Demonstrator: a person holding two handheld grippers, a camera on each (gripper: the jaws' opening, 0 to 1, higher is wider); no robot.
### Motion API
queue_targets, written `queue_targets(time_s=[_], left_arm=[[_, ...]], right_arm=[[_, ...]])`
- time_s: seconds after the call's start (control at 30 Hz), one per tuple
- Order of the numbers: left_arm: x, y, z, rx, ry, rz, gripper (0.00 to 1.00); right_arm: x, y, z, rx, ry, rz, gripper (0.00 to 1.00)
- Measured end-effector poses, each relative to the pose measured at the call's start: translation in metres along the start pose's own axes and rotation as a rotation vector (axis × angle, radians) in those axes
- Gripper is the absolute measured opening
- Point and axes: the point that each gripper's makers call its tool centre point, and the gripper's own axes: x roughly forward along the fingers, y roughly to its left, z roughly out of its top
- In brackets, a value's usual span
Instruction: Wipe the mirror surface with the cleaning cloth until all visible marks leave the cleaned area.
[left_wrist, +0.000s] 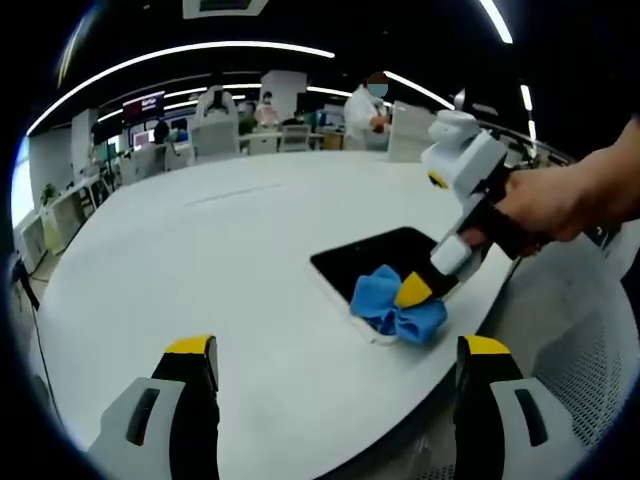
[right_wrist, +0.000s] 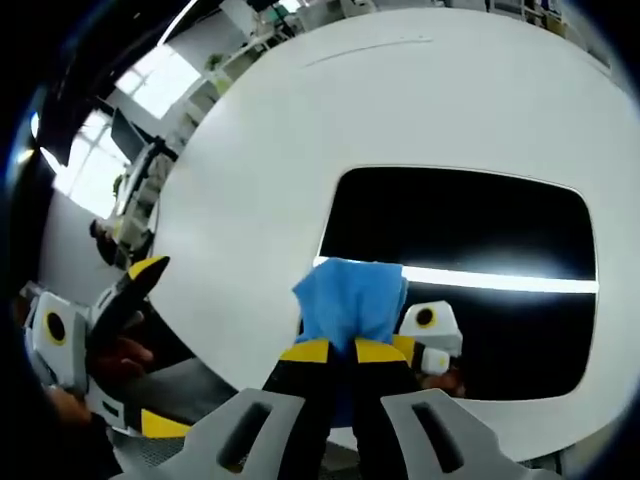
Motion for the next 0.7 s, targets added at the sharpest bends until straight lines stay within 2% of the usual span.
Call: queue_targets(time_s=[0.3, 0.7], left_arm=[[0.0006, -0.0009, -0.0001, 0.007, 0.0, -0.006, 0.99], [0.0004, -0.0013, -0.0009, 0.007, 0.005, -0.01, 0.99]], right_arm=[[0.0019, 0.0092, 0.001, -0.021, 0.001, 0.01, 0.01], [0.0011, 0.0094, -0.0002, -0.022, 0.008, 0.013, 0.01]])
